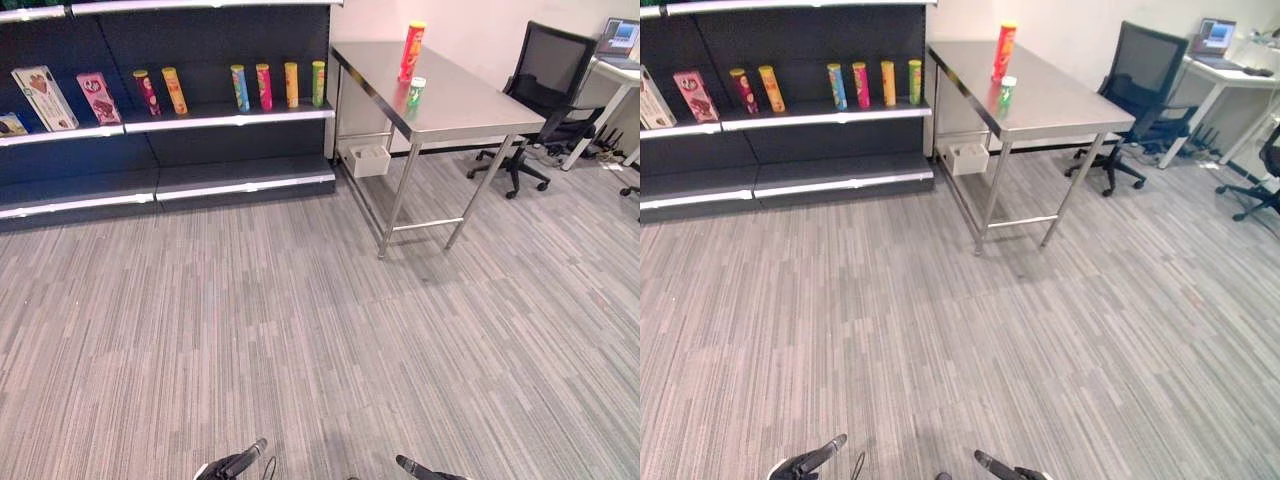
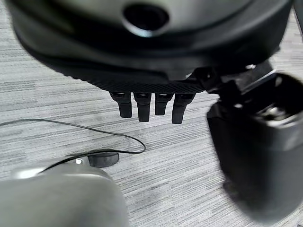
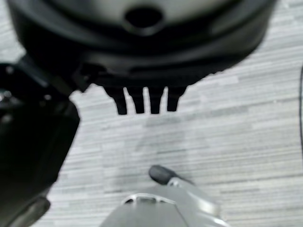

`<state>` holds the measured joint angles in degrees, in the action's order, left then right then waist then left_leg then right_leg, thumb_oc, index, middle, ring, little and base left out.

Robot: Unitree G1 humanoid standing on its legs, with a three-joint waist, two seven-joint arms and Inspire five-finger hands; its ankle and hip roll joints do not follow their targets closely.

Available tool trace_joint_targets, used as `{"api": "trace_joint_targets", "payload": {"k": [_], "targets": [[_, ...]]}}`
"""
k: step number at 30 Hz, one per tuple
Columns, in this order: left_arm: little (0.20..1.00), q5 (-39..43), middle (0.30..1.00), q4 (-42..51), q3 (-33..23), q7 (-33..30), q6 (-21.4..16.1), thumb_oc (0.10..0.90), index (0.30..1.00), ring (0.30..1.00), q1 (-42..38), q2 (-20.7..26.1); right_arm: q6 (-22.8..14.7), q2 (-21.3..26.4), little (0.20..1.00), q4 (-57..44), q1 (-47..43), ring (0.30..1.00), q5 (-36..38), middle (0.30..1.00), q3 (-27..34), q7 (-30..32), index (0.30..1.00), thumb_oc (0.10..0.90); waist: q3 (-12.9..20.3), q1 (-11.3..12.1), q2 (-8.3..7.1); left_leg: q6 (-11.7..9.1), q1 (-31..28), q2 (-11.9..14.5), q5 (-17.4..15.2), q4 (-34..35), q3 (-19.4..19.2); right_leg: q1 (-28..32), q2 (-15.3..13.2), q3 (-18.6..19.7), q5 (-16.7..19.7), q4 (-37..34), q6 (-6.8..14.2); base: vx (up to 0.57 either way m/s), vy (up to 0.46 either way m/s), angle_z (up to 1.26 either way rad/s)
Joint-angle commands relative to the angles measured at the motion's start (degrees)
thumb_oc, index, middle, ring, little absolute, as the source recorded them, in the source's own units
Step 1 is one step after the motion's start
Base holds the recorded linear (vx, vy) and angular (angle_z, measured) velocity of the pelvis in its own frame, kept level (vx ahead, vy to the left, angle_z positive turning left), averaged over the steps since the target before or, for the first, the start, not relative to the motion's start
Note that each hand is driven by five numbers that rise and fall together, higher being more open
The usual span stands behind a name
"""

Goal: Put the goods on the table back onto the shelves and tidy them up.

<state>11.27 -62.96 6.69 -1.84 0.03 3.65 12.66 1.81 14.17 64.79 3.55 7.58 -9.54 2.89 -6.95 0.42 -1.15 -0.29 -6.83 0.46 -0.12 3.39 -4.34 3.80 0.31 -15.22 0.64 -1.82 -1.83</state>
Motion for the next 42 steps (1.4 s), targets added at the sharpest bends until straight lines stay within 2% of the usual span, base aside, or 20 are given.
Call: {"api": "trace_joint_targets", "payload": {"k": [1, 20, 26, 27, 28, 29, 33, 36, 38, 40, 42], "targets": [[0.900, 0.85, 0.900, -0.60, 0.37, -0.05, -2.39, 0.800, 0.900, 0.900, -3.29, 1.22, -1.49, 2.84, 0.900, 0.58, -3.99, 0.900, 1.06, 0.900, -0.78, 0.96, 0.900, 0.800, -1.51, -0.37, -0.71, -3.21, -2.25, 2.46, -0.88, 1.61, -3.63, 4.71, -4.65, 0.24, -1.24, -3.18, 9.22, 0.01, -0.006, 0.04], [0.900, 0.64, 0.900, 0.06, 0.83, -0.18, -2.19, 0.800, 0.900, 0.900, -3.40, 1.53, -1.21, 3.21, 0.900, -1.06, -3.75, 0.900, 2.91, 0.900, -0.01, 0.78, 0.900, 0.800, -2.40, -0.75, -0.24, -3.56, -1.94, 3.10, -1.01, 0.53, -3.08, 4.30, -4.09, 0.69, -1.59, -3.18, 8.67, 0.01, -0.025, 0.00], [0.900, 1.31, 0.900, -0.22, 0.93, -0.29, -2.13, 0.800, 0.900, 0.900, -4.11, 1.71, -1.32, 3.61, 0.900, -0.52, -4.09, 0.900, 3.60, 0.900, 0.18, 0.93, 0.900, 0.800, -3.79, -0.75, -0.73, -4.13, 1.92, 4.01, -2.90, -7.00, -2.36, 4.14, -3.47, 0.81, -2.21, -3.18, 7.32, 0.00, -0.091, 0.02], [0.900, 1.87, 0.900, 0.12, 1.20, -0.40, -2.14, 0.800, 0.900, 0.900, -4.57, 1.78, -1.67, 3.82, 0.900, -0.90, -4.44, 0.900, 4.23, 0.900, 0.14, 1.03, 0.900, 0.800, -4.86, -0.62, -1.05, -4.57, 4.11, 4.11, -2.76, -11.62, -1.93, 4.21, -3.14, 0.80, -2.58, -2.90, 6.46, 0.03, -0.126, 0.05], [0.900, 1.88, 0.900, 0.12, 1.20, -0.40, -2.13, 0.800, 0.900, 0.900, -4.58, 1.78, -1.67, 3.82, 0.900, -0.89, -4.45, 0.900, 4.23, 0.900, 0.14, 1.03, 0.900, 0.800, -4.84, -0.66, -1.04, -4.58, 4.24, 4.13, -2.84, -11.79, -1.88, 4.17, -3.12, 0.75, -2.58, -2.89, 6.45, -0.01, -0.167, 0.04], [0.900, 2.43, 0.900, 0.63, 1.47, -0.38, -2.20, 0.800, 0.900, 0.900, -5.08, 1.86, -1.88, 4.16, 0.900, -1.50, -4.71, 0.900, 4.38, 0.900, -0.07, 1.05, 0.900, 0.800, -6.16, -0.46, -1.53, -5.12, 7.99, 4.37, -1.28, -18.85, -1.19, 4.33, -2.90, 0.67, -2.83, -2.55, 5.67, -0.03, -0.073, -0.02], [0.900, 3.51, 0.900, 1.17, 1.62, -0.92, -2.42, 0.800, 0.900, 0.900, -5.68, 1.43, -1.80, 4.59, 0.900, -1.94, -5.08, 0.900, 4.32, 0.900, -0.40, 1.29, 0.900, 0.800, -7.54, -0.24, -1.52, -5.01, 12.20, 4.63, 0.20, -25.23, -0.48, 5.03, -2.34, -0.16, -3.61, -2.59, 4.91, 0.03, -0.072, 0.05], [0.900, 3.76, 0.900, 1.08, 1.82, -0.90, -2.47, 0.800, 0.900, 0.900, -5.64, 0.89, -1.76, 4.91, 0.900, -1.93, -5.21, 0.900, 4.64, 0.900, -0.14, 1.40, 0.900, 0.800, -7.17, 0.40, -1.81, -4.05, 16.64, 3.63, -0.49, -20.41, -1.27, 5.61, -2.70, -0.39, -4.39, -3.18, 5.72, 0.14, 0.016, 0.06], [0.900, 3.62, 0.900, 1.09, 1.77, -0.83, -2.44, 0.800, 0.900, 0.900, -5.19, 0.70, -1.80, 5.06, 0.900, -2.30, -5.31, 0.900, 4.36, 0.900, -0.33, 1.56, 0.900, 0.800, -6.82, 1.21, -1.56, -4.42, 18.18, 4.39, 2.79, -14.06, -1.40, 5.96, -2.38, -0.12, -5.27, -3.18, 6.17, 0.20, 0.073, 0.03], [0.900, 3.22, 0.900, 1.02, 2.10, -0.85, -2.60, 0.800, 0.900, 0.900, -5.00, 0.70, -2.05, 5.24, 0.900, -2.17, -5.66, 0.900, 4.35, 0.900, -0.50, 1.82, 0.900, 0.800, -6.94, 2.13, -0.88, -5.56, 20.81, 5.60, 8.10, -7.50, -1.06, 6.89, -1.76, 0.25, -6.69, -3.18, 6.59, 0.23, 0.091, -0.04], [0.900, 2.95, 0.900, 0.87, 2.21, -0.84, -2.55, 0.800, 0.900, 0.900, -4.91, 0.79, -2.01, 5.28, 0.900, -1.90, -6.06, 0.900, 4.38, 0.900, -0.52, 2.04, 0.900, 0.800, -6.88, 2.98, -0.52, -6.16, 22.57, 6.57, 10.35, -2.18, -1.84, 8.49, -1.53, 1.05, -8.21, -3.18, 6.92, 0.33, 0.139, -0.07]]}}
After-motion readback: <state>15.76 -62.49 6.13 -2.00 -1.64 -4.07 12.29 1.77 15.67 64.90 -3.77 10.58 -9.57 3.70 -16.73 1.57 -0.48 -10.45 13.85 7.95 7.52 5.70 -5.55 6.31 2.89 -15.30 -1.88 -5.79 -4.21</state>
